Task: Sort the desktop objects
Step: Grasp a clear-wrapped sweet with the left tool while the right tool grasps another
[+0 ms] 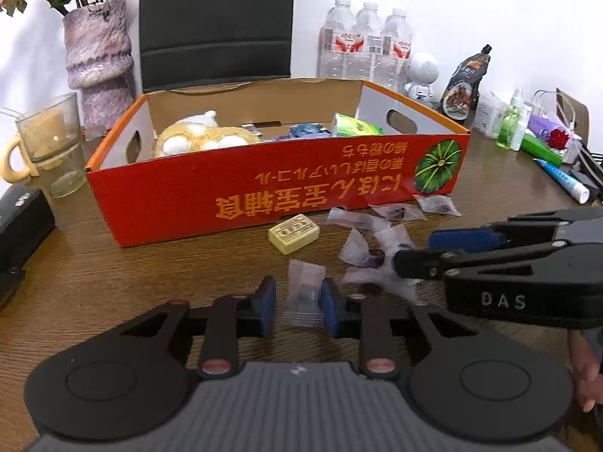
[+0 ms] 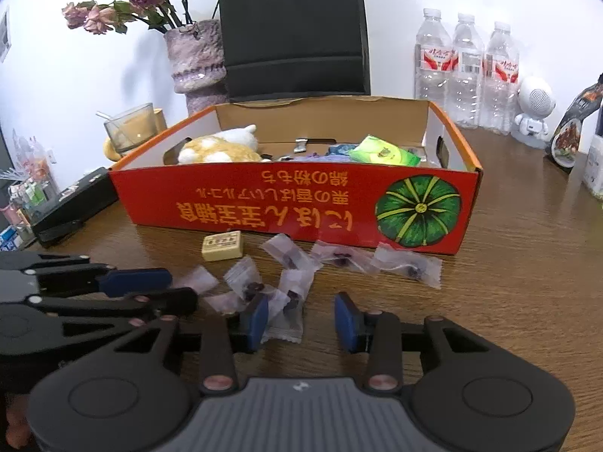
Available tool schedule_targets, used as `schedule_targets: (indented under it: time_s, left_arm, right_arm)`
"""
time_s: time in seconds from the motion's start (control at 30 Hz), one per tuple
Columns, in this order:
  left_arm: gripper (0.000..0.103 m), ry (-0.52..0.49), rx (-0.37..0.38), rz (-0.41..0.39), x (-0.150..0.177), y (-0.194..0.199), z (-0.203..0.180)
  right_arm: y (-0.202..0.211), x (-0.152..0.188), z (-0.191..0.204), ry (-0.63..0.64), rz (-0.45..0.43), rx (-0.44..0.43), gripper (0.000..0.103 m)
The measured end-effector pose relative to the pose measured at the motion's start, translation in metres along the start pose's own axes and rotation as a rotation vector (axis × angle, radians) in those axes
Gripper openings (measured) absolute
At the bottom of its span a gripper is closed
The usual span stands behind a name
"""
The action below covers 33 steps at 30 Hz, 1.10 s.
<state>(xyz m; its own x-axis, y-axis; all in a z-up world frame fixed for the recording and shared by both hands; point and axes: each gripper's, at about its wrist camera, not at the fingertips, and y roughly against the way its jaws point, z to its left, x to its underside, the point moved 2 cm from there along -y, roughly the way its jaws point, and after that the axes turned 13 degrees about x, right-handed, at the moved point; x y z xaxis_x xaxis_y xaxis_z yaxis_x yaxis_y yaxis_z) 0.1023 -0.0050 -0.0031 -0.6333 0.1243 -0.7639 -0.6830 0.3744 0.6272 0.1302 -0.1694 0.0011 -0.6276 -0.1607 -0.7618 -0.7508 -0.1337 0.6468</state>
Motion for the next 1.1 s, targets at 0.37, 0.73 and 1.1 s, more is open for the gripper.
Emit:
schedule_targets:
  time_s: [0.37,0.73,1.1]
  left_arm:
    - [0.022,0.038,-0.004,0.01,0.018,0.027,-0.007]
    - [0.021,0.068,-0.024,-0.015,0.017,0.038,0.0]
    - [0.019,0.069,-0.011,-0.043,0.015,0.05,-0.005]
  right_arm:
    - [0.033,0.016,0.008,0.107,-0.08,-0.039,0.039]
    - [0.013,0.006,0.039,0.248,-0.071,-0.158,0.036]
    - [0.024,0.016,0.041,0.231,-0.039,-0.129,0.019]
